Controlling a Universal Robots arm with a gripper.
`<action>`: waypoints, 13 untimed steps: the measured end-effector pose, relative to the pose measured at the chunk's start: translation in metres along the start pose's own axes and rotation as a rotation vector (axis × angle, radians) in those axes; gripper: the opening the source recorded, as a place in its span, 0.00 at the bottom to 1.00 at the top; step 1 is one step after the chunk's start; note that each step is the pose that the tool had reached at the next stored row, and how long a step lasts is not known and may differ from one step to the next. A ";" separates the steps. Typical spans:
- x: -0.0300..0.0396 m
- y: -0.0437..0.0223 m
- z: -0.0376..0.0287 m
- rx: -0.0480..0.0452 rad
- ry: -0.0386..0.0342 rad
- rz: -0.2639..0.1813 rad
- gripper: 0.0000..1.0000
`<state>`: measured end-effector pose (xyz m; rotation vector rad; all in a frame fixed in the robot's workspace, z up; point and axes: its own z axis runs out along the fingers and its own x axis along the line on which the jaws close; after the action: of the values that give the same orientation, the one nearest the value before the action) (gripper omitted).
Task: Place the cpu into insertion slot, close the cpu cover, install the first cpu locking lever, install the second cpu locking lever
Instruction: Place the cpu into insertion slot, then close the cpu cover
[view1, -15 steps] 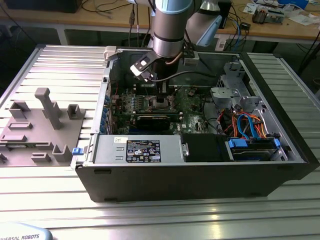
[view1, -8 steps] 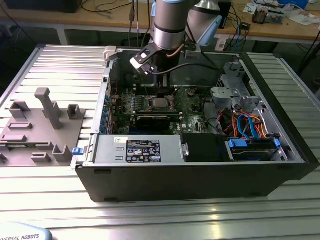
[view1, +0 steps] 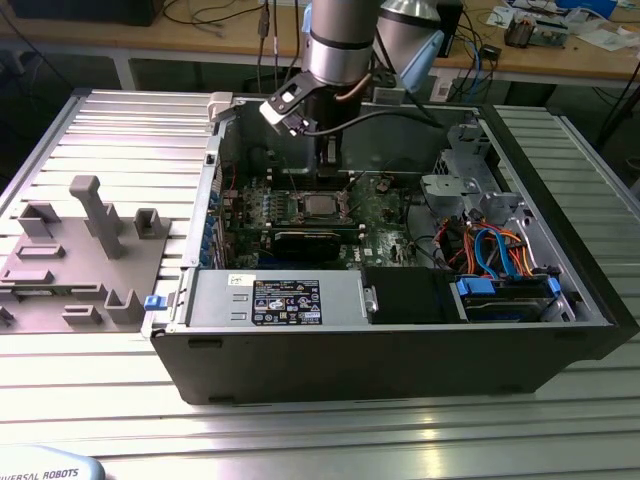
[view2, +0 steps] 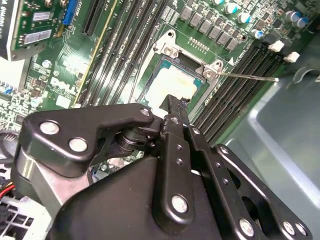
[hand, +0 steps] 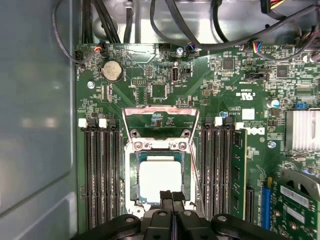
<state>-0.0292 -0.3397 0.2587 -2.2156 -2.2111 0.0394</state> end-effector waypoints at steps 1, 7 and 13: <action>0.0000 -0.0001 -0.0031 0.0000 0.0001 0.000 0.11; -0.0001 -0.0004 -0.0150 0.0000 0.0003 0.000 0.11; -0.0002 -0.0005 -0.0215 0.0000 0.0012 0.000 0.11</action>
<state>-0.0292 -0.3397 0.2801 -2.2150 -2.2106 0.0382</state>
